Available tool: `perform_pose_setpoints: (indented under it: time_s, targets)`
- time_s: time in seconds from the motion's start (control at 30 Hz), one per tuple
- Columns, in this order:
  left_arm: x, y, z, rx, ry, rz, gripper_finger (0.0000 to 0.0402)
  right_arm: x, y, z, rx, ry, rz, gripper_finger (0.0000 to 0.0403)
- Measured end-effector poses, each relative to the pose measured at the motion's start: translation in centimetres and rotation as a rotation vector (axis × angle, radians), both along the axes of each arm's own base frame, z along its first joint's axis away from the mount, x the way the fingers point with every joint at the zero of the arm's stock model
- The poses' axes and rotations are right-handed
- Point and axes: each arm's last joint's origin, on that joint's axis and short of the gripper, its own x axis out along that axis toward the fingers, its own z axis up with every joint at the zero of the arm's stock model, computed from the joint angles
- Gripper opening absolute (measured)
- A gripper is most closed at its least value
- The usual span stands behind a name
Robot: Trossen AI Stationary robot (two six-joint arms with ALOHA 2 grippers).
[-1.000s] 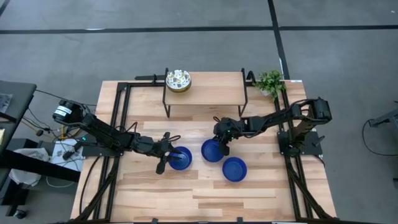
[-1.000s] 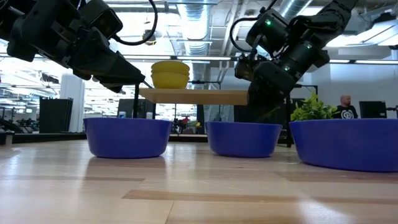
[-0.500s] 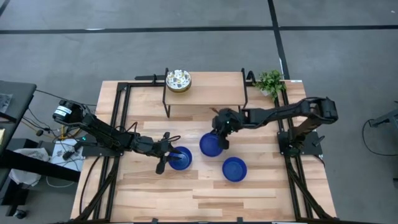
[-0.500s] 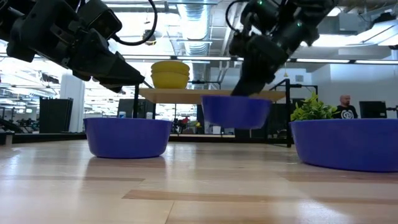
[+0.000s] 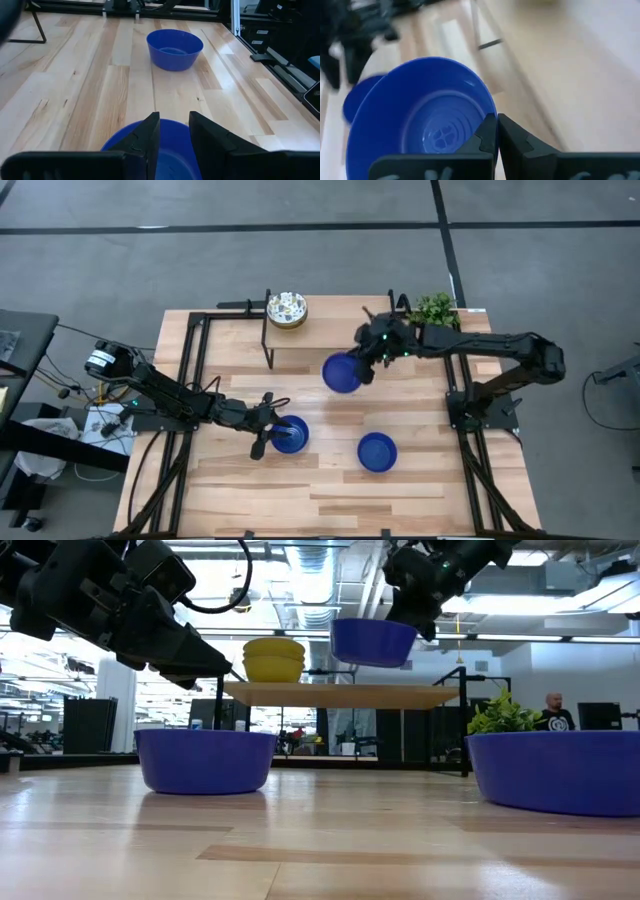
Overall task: Pick & Place Mini bowls
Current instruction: Put the blue bowl on the shelf
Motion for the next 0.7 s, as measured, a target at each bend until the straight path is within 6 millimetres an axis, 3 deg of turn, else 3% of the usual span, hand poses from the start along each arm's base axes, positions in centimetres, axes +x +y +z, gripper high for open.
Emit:
perform_pose_setpoints:
  time_s: [0.27,0.7]
  targets:
    - [0.0,0.0,0.1,-0.009,-0.008,0.001,0.0104,0.0,-2.8,1.5,0.025,-0.017,-0.126,0.0]
    - [0.0,0.0,0.2,-0.031,-0.011,0.004,0.0104,-2.0,-8.3,2.2,0.045,-0.04,-0.343,0.0]
